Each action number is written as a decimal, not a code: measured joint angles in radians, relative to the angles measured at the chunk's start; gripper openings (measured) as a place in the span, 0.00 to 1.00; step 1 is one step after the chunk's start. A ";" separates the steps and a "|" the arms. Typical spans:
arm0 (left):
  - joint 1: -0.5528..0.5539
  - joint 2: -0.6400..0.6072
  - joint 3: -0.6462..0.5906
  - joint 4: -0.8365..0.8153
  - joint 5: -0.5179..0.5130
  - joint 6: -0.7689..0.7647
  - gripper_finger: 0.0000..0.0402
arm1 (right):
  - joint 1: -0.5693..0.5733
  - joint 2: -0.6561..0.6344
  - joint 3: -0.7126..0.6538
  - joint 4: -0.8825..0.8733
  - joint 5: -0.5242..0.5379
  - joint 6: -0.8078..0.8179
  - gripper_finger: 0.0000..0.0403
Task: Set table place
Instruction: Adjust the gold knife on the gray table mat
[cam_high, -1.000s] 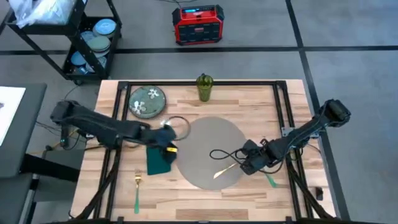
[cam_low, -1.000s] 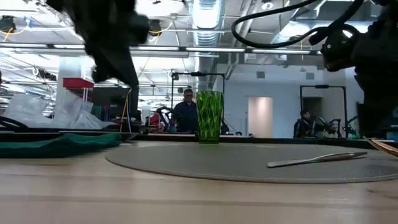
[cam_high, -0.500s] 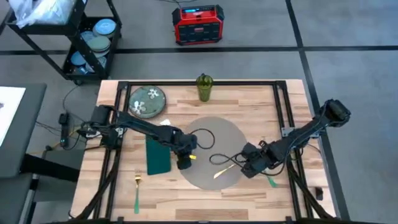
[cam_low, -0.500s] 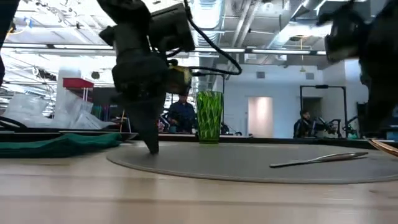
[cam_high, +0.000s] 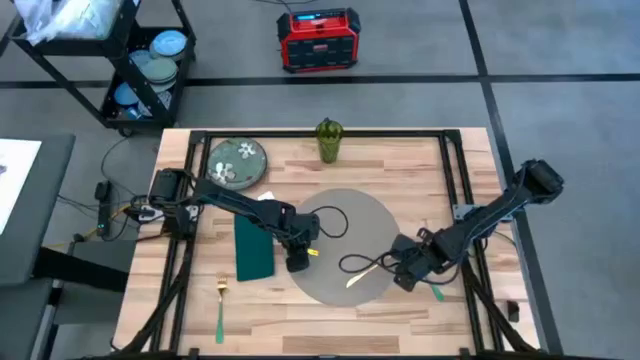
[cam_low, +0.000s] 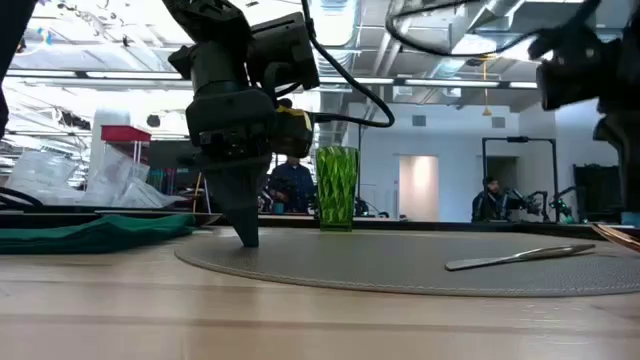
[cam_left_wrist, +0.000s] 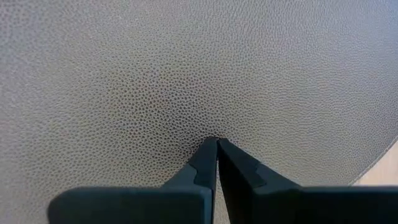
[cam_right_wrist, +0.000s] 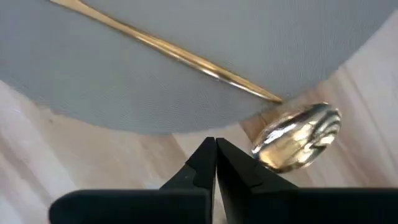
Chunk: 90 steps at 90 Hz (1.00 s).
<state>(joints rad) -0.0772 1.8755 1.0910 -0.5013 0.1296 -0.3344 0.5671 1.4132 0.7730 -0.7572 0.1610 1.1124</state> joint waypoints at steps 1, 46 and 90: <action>0.000 0.000 0.000 0.000 0.000 0.000 0.00 | 0.000 0.000 -0.003 0.003 -0.002 -0.002 0.00; 0.000 0.002 -0.002 -0.001 -0.005 -0.026 0.00 | -0.066 0.000 -0.025 0.043 0.018 -0.291 0.00; 0.000 0.002 -0.004 0.043 -0.020 -0.011 0.00 | -0.233 0.000 -0.025 -0.034 -0.082 -0.678 0.36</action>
<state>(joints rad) -0.0769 1.8774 1.0866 -0.4587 0.1093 -0.3450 0.3340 1.4136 0.7479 -0.7915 0.0791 0.4345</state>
